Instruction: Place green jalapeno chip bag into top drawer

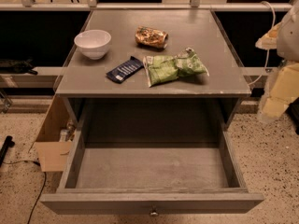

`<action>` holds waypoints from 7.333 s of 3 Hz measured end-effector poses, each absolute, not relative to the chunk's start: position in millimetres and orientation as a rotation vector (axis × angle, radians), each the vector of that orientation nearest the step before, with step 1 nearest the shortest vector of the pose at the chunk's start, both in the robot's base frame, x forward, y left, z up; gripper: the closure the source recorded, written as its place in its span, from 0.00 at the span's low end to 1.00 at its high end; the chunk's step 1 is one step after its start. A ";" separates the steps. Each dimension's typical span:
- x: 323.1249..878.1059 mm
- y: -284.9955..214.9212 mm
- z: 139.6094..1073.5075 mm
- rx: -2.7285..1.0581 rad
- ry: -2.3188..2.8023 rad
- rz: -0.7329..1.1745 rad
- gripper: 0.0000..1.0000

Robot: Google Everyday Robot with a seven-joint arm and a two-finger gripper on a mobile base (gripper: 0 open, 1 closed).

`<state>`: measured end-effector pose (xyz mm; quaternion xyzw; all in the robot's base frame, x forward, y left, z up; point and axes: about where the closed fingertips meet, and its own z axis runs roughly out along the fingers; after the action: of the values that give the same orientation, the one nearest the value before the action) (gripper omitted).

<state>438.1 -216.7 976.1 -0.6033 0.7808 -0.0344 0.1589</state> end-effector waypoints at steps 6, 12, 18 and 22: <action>603.4 -206.1 1003.3 -1.317 1.970 0.392 0.00; 684.0 -128.8 925.6 -1.180 1.911 0.521 0.00; 705.4 -127.0 889.9 -1.118 1.920 0.477 0.00; 673.1 -153.6 855.9 -1.069 1.991 0.442 0.17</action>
Offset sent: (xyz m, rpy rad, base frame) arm 0.0536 0.0023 -0.0052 0.2847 0.0646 0.0845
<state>673.1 -153.6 855.9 -0.4242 0.7896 0.1752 0.4074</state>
